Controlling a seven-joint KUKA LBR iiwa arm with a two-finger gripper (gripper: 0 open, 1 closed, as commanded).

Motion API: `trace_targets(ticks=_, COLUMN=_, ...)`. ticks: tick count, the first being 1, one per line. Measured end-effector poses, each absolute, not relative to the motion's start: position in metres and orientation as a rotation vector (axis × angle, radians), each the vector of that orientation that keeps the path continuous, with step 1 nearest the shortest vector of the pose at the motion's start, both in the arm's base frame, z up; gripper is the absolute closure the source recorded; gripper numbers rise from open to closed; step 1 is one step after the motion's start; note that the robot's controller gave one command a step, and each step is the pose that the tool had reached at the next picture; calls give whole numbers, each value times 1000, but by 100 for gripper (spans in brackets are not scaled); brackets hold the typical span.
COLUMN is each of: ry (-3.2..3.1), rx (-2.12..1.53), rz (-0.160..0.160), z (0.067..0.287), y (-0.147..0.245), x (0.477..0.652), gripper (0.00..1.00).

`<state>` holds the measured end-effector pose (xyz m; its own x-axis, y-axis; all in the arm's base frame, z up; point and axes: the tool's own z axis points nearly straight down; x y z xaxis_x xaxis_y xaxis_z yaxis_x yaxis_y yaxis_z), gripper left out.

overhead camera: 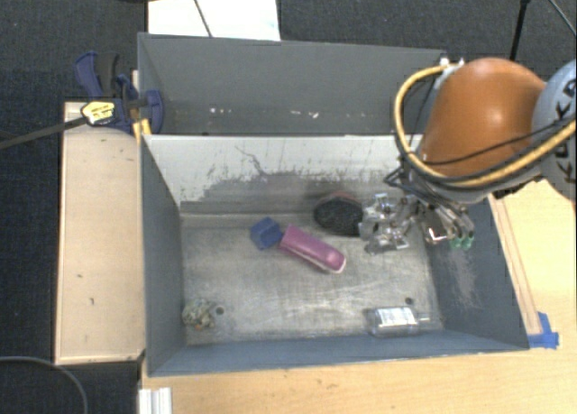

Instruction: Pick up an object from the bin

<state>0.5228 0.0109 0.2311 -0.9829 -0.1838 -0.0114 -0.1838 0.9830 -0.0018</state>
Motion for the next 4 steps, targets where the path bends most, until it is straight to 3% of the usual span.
trace_targets(ticks=1, ry=3145, rx=11, rz=3, z=147, y=46, x=531, gripper=100)
trace_targets(ticks=2, ry=3140, rx=13, rz=1, z=149, y=45, x=532, gripper=0)
trace_targets(ticks=3, ry=3141, rx=-139, rz=5, z=73, y=49, x=580, gripper=0)
trace_targets(ticks=4, ry=3136, rx=-134, rz=2, z=77, y=48, x=581, gripper=100)
